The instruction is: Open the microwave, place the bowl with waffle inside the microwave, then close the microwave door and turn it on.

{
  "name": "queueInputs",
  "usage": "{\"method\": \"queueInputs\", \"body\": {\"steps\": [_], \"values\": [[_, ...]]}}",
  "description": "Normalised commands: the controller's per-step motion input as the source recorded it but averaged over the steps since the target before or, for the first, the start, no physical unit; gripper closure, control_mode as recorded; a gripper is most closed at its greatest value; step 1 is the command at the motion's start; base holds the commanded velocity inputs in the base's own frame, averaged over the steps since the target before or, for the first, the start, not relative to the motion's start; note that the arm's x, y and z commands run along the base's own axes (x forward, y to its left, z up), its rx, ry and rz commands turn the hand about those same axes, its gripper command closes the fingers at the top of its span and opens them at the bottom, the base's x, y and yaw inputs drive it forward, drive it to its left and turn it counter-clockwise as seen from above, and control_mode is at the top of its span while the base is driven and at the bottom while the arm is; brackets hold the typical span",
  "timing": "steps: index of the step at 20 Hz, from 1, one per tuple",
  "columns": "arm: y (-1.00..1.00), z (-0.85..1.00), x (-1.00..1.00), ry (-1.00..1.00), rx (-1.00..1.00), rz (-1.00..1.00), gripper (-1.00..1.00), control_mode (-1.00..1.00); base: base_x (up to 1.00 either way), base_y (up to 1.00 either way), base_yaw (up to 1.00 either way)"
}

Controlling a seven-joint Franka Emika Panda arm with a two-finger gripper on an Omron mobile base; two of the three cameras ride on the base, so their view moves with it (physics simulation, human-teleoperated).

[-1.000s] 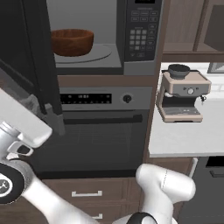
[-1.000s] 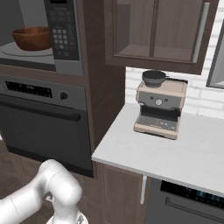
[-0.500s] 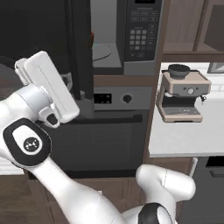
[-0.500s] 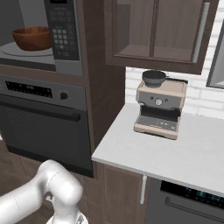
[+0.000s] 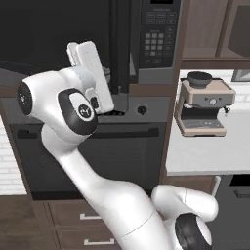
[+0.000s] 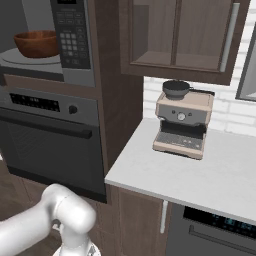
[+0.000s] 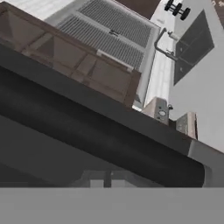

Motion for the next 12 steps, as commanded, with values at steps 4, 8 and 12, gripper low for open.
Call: {"method": "queueInputs", "body": {"steps": [4, 8, 12], "values": [[-1.0, 0.0, 0.73, 0.0, 0.33, 0.24, 1.0, -1.0, 0.0, 0.0, 0.0], [-1.0, 0.0, 0.95, 0.01, 0.3, 0.26, 1.0, -1.0, 0.0, 0.0, 0.0], [-0.84, -0.08, 1.0, 0.03, 0.2, 0.28, 1.0, -1.0, 0.0, 0.0, 0.0]]}}
